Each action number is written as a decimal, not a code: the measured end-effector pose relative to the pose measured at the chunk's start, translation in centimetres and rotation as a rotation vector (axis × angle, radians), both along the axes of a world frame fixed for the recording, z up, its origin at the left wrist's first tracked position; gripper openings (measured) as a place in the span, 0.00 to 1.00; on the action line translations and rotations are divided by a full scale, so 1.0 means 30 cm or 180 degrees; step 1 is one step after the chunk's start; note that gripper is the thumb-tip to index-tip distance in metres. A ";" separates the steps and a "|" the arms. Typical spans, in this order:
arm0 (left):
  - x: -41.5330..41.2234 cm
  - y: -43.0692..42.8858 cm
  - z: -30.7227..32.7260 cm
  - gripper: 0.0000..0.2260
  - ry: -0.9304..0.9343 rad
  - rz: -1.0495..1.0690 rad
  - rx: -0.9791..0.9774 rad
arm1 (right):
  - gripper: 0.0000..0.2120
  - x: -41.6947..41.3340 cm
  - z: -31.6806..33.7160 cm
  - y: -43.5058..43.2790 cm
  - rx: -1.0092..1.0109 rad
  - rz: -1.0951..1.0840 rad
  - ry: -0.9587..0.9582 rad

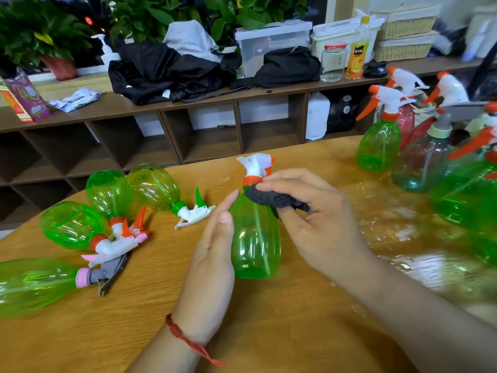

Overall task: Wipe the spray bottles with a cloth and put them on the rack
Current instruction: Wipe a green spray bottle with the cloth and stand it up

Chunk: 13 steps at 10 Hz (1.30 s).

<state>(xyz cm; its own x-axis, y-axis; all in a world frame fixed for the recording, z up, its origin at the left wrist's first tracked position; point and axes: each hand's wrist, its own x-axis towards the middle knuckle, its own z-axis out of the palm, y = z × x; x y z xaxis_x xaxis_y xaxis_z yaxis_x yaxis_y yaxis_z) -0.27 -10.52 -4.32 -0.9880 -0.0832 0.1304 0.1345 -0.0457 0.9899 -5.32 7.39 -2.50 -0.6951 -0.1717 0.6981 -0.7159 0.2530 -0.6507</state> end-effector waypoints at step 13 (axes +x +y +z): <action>0.036 0.045 0.002 0.15 0.0375 0.0194 0.0099 | 0.24 0.023 0.025 -0.007 0.0148 -0.0350 0.0259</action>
<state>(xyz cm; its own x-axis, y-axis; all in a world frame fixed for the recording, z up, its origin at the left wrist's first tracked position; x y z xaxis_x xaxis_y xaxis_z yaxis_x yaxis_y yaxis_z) 0.81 -9.18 -4.25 -0.9590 -0.1483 0.2416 0.2531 -0.0642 0.9653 -4.62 7.17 -1.75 -0.6530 -0.1311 0.7459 -0.7322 0.3613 -0.5774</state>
